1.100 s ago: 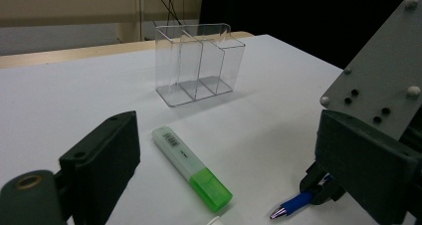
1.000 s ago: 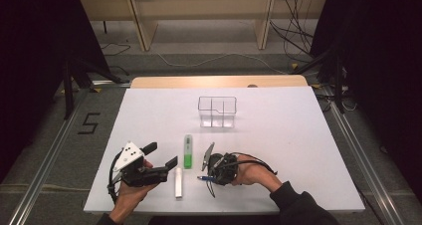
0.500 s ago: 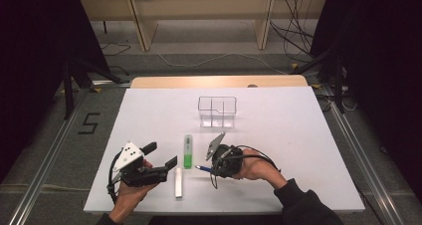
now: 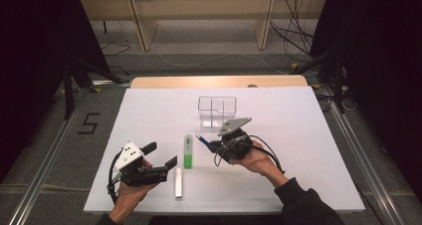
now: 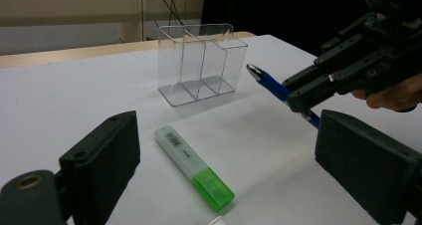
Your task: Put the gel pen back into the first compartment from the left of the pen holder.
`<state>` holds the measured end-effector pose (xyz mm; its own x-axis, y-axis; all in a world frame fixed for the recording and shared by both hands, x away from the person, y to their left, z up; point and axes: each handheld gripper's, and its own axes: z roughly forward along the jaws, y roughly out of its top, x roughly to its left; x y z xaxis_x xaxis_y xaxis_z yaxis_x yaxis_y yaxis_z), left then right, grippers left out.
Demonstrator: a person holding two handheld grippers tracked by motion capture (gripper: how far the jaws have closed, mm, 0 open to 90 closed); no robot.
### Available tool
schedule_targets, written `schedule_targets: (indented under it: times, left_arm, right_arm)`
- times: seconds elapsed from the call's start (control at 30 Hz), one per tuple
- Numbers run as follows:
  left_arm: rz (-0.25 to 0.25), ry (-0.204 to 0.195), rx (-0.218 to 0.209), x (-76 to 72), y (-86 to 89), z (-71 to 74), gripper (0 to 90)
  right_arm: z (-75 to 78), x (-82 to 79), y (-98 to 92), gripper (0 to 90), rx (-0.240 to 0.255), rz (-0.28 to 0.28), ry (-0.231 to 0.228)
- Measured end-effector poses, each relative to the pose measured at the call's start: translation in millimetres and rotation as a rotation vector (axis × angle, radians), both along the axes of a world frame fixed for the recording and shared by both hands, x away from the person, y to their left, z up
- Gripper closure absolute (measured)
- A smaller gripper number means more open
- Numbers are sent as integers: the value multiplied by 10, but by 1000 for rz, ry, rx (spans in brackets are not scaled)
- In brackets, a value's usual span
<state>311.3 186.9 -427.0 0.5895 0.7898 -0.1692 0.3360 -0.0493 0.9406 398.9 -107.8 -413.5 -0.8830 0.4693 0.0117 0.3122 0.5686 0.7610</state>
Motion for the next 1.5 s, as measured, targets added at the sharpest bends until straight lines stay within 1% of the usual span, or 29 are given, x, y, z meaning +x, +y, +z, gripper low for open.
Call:
schedule_targets:
  times: [0.03, 0.1, 0.13, 0.23, 0.27, 0.37, 0.4, 0.5, 0.63, 0.67, 0.73, 0.87, 1.27, 1.4, 1.43, 1.5]
  left_arm:
    - [0, 0, 0, 0, 0, 0, 100]
    - [0, 0, 0, 1, 0, 1, 101]
    - [-1, -1, 2, 3, 1, 1, 101]
    - [0, 1, 1, 2, -2, -1, 101]
    - [-1, 0, 2, 3, -1, -2, 101]
    - [0, 0, 1, 4, 1, -3, 101]
    - [1, 1, 0, 4, 2, -2, 101]
    - [3, 2, -2, 5, 5, -6, 101]
    - [1, 4, -2, 6, 0, -10, 101]
    - [0, 4, -1, 5, 0, -11, 101]
    - [1, 5, -1, 5, 1, -12, 100]
    - [2, 4, -5, 5, 1, -10, 100]
    - [1, 4, -3, 4, 2, -11, 100]
    - [1, 6, 0, 5, 3, -11, 100]
    - [1, 6, 0, 5, 3, -11, 100]
    - [1, 5, 0, 6, 1, -12, 100]
  right_arm:
    - [7, 5, -7, 799, 9, -12, -7]
    - [17, 22, -25, 799, 43, -40, -18]
    - [22, 26, -29, 799, 51, -57, -21]
    - [28, 39, -30, 799, 82, -82, -29]
    - [33, 42, -30, 799, 92, -89, -25]
    - [52, 67, -33, 799, 118, -113, -38]
    - [57, 80, -36, 799, 129, -123, -35]
    - [74, 124, -40, 799, 150, -145, -45]
    - [118, 219, -37, 799, 212, -182, -44]
    - [129, 233, -34, 799, 217, -187, -43]
    - [156, 268, -15, 799, 235, -197, -55]
    - [209, 340, 31, 799, 251, -212, -72]
    - [296, 475, 130, 799, 263, -240, -81]
    - [323, 508, 150, 798, 266, -250, -91]
    - [326, 524, 160, 798, 273, -253, -100]
    - [337, 545, 170, 798, 274, -263, -101]
